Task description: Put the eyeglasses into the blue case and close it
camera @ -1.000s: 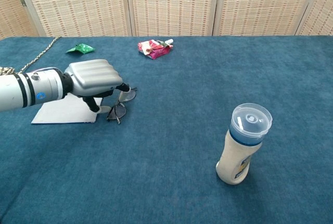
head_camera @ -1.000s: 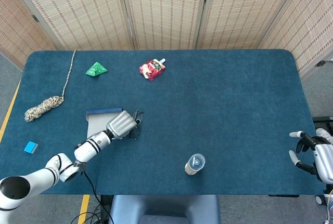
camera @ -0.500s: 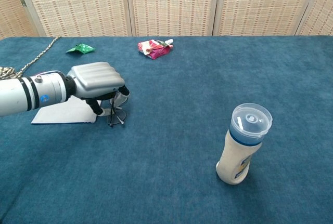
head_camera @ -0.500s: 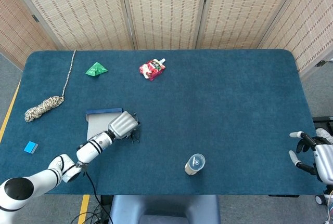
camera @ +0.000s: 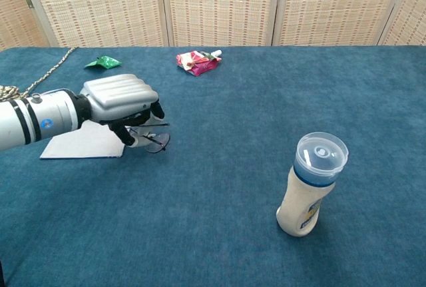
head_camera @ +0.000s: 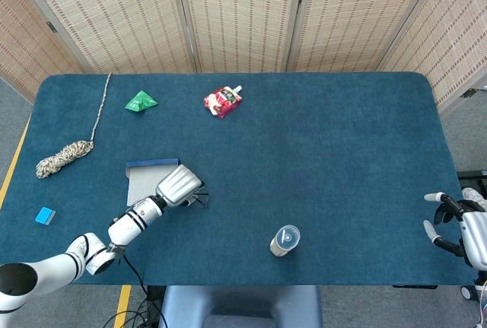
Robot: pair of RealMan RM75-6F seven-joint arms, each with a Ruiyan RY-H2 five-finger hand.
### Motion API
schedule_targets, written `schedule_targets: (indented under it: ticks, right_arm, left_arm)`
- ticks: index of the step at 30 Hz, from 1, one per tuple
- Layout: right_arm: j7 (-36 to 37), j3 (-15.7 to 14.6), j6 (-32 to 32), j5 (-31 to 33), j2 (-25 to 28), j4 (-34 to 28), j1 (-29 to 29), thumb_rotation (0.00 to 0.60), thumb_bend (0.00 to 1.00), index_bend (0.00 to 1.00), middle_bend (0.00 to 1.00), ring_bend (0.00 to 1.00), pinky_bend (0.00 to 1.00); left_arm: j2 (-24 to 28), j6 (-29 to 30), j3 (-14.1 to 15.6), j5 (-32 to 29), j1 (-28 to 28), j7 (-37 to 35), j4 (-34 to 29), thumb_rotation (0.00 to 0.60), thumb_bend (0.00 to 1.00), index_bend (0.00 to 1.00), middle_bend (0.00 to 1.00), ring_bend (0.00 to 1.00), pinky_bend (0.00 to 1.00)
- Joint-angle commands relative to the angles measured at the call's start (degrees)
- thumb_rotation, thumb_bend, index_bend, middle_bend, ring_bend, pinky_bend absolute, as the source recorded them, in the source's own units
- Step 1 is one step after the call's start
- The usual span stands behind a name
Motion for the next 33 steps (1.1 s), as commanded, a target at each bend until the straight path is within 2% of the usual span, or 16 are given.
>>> schedule_targets:
  ticks: [1,8,13,20,22,28,30,33]
  right_arm:
    - [0.0,0.0,0.0,-0.1,0.0,0.0,0.1,0.600,0.35,0.33,0.63,0.60,0.35]
    - [0.4,0.1,-0.4,-0.5,-0.4,0.3,0.6,0.600,0.35,0.33,0.63,0.59,0.35]
    - [0.5,0.0,-0.7,-0.7,-0.7,0.5,0.9,0.600,0.35,0.33,0.63,0.60,0.35]
    - [0.5,-0.1,-0.3,-0.5,-0.5,0.5,0.5,0.600,0.35,0.33,0.63,0.60,0.35]
    - [0.5,-0.1,-0.3,-0.5,-0.4,0.5,0.4,0.600,0.35,0.33,0.63,0.59,0.35]
    - [0.7,-0.2,-0.1,-0.5,-0.4,0.5,0.3,0.600,0.35,0.33,0.63,0.59,0.35]
    - [0.7,-0.1,-0.1,-0.5,-0.4,0.6,0.3,0.600,0.35,0.33,0.63,0.59,0.35]
    - [0.8,-0.1,-0.2,-0.6,-0.5,0.7,0.4,0.600,0.35,0.33,0.63,0.59,0.35]
  left_arm:
    - [2.5,1.6,-0.1,-0.9,1.9,1.2,-2.8,0.600,0.38,0.73,0.94,0.89,0.87]
    - [6.1,-2.9,-0.9,-7.1,4.1,7.1,-5.8,0.600,0.38,0.73,0.94,0.89,0.87]
    - [5.5,-5.7,-3.3,-15.0,4.9,18.6,-5.7,0.600,0.38,0.73,0.94,0.89,0.87]
    - [4.6,-6.6,-6.2,-23.2,4.8,28.1,-6.0,0.600,0.38,0.69,0.94,0.88,0.87]
    - [4.5,-6.5,-6.3,-24.6,4.7,30.6,-5.9,0.600,0.38,0.63,0.94,0.88,0.87]
    - [5.4,-5.5,-6.9,-29.1,5.2,35.9,-9.0,0.600,0.38,0.29,0.92,0.86,0.87]
    - [5.9,-4.3,-6.9,-29.7,5.6,36.8,-10.6,0.600,0.38,0.22,0.92,0.86,0.87]
    - [6.9,-2.7,-7.1,-30.4,6.3,37.2,-13.0,0.600,0.38,0.17,0.92,0.86,0.87]
